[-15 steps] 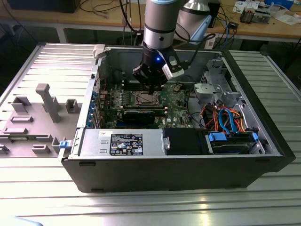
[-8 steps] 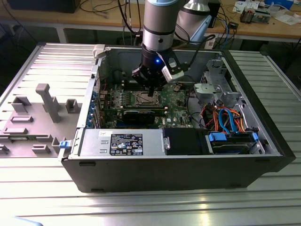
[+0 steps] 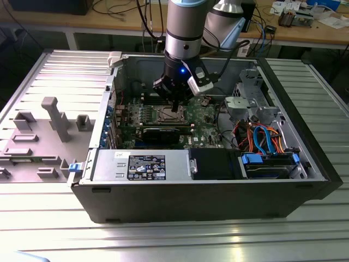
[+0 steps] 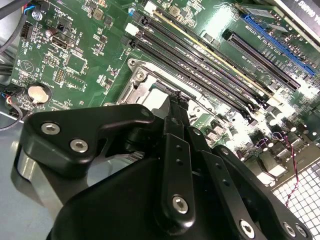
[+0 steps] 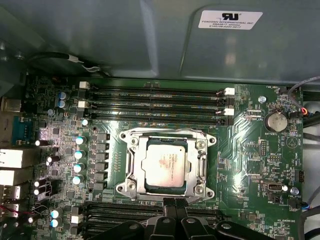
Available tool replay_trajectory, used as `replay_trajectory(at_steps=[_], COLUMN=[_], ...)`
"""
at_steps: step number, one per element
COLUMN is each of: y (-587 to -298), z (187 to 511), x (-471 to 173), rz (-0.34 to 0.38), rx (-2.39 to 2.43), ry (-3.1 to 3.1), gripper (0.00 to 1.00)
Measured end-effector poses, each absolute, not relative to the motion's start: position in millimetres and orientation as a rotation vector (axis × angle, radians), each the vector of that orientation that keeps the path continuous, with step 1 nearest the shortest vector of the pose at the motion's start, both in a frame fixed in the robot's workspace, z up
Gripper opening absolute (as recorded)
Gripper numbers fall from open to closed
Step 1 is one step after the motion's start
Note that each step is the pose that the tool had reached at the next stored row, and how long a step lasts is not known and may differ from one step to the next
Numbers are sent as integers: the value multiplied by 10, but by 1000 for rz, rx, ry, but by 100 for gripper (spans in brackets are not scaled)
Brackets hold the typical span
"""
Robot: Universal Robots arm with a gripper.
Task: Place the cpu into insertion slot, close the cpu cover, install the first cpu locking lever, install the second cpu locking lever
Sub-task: 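Install the second cpu locking lever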
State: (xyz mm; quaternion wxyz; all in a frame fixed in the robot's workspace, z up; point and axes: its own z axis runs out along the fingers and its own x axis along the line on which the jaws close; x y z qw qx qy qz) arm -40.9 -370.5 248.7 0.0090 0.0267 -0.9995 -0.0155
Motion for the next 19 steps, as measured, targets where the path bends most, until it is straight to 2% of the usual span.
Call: replay_trajectory(at_steps=[19], y=[-3862], z=[2470], x=[-521], rz=[-50], rx=[94], ry=[-3123], gripper=[11])
